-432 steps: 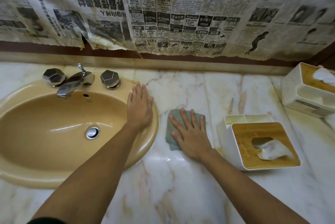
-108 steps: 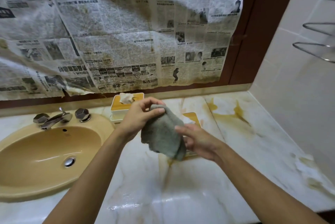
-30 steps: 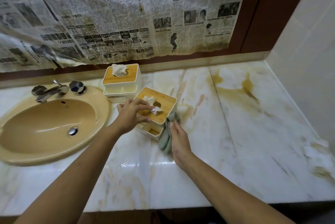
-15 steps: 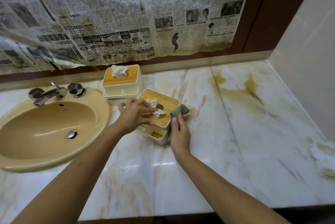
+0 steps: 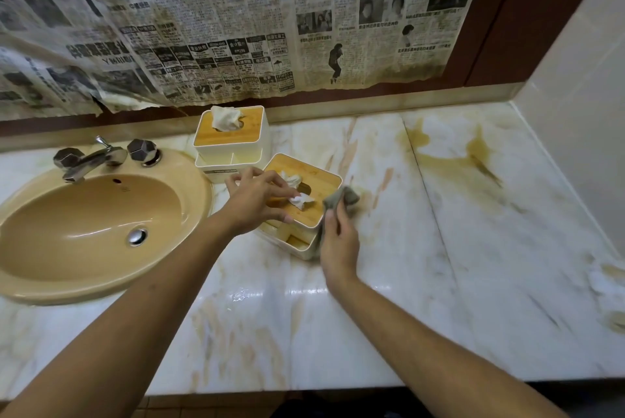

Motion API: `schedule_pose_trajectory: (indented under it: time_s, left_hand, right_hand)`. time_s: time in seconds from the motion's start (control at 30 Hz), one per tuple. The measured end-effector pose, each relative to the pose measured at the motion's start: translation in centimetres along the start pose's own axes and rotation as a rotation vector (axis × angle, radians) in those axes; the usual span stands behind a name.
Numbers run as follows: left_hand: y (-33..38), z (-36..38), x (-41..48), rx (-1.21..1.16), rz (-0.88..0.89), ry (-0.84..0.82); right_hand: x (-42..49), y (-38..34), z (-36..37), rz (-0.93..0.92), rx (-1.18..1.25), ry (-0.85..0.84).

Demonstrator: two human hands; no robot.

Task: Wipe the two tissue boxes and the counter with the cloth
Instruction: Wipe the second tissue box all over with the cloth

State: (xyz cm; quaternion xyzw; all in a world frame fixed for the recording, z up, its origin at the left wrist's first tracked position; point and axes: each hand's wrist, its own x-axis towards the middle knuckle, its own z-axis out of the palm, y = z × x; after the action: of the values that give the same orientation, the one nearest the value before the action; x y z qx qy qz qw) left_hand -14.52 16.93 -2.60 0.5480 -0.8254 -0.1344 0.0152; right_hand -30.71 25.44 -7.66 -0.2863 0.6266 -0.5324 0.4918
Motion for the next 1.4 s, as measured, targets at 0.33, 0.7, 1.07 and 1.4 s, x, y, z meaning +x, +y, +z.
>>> schedule_pose_trajectory:
  time_s: [0.33,0.7,1.07,1.4]
  left_hand:
    - [-0.2,0.4,0.2,0.047,-0.011,0.001]
    - [-0.1,0.4,0.1,0.012,-0.017,0.002]
    - [-0.1,0.6,0.0,-0.003,-0.007,0.017]
    - [0.3,0.1,-0.6,-0.080,-0.017,0.065]
  right_hand:
    - [-3.3,1.7,-0.3,-0.044,0.073,-0.087]
    - [2.1,-1.7,-0.3,-0.048,0.106,-0.003]
    - [0.3,0.1,0.4,0.070,0.250,0.090]
    - [5.8,-3.3,-3.4,0.206,0.403,0.206]
